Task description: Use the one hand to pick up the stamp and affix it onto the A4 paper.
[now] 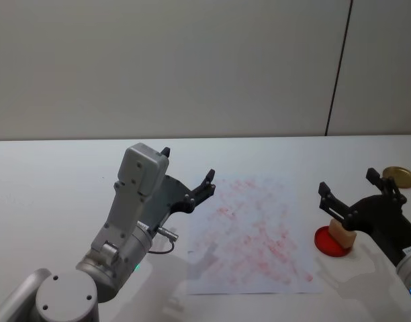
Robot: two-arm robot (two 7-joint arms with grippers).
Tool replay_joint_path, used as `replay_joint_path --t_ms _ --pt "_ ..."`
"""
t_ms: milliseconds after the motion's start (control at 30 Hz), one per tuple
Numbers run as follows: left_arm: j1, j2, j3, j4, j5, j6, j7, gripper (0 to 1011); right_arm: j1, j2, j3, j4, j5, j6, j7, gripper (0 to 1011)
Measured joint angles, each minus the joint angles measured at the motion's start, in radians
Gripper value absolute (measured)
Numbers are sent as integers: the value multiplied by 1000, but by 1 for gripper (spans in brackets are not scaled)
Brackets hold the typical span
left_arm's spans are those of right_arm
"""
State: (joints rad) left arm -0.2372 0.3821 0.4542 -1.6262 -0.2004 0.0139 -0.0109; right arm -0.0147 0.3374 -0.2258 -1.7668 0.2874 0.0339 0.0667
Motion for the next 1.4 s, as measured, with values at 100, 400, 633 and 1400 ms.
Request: replay_joint_path --t_ms 100,400,633,1400 --pt "0 0 0 0 0 0 0 993 0 0 0 0 0 0 0 1001" --pt "0 0 0 0 0 0 0 993 0 0 0 0 0 0 0 1001" --pt "0 0 0 0 0 0 0 993 0 0 0 1 0 0 1 1001" --pt "0 0 0 0 0 0 0 993 11 30 24 80 18 77 80 1001"
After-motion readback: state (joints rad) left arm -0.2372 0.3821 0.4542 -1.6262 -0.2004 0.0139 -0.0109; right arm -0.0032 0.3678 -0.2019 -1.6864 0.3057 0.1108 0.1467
